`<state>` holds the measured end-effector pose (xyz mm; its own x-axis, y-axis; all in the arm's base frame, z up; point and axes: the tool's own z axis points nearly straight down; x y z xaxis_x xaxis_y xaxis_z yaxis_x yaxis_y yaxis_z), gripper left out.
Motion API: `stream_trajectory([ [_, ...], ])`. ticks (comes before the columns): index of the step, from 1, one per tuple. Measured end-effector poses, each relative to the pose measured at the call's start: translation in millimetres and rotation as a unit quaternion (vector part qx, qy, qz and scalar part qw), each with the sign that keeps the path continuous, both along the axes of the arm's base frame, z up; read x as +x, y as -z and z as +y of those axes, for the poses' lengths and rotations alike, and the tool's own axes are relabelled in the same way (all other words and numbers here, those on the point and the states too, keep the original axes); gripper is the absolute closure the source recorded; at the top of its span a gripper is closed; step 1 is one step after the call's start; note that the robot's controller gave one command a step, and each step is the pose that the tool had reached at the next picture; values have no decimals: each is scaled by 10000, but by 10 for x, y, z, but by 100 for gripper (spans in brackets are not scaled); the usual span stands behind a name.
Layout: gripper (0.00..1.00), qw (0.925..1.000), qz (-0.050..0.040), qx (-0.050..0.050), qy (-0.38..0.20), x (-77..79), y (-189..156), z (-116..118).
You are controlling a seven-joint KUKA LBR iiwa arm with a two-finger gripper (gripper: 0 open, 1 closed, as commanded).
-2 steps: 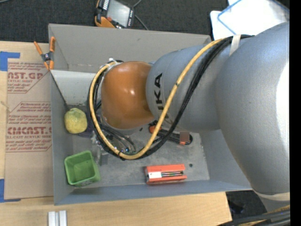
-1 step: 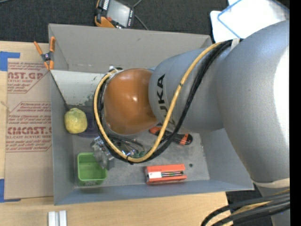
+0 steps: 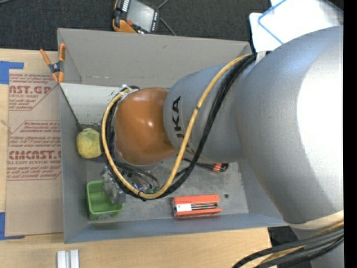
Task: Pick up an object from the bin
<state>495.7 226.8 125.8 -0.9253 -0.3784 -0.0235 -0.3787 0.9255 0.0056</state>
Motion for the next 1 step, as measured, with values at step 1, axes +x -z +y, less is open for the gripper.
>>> stream_trajectory([
  [1, 100, 9999, -75, 25, -146, -7, 253, 8],
])
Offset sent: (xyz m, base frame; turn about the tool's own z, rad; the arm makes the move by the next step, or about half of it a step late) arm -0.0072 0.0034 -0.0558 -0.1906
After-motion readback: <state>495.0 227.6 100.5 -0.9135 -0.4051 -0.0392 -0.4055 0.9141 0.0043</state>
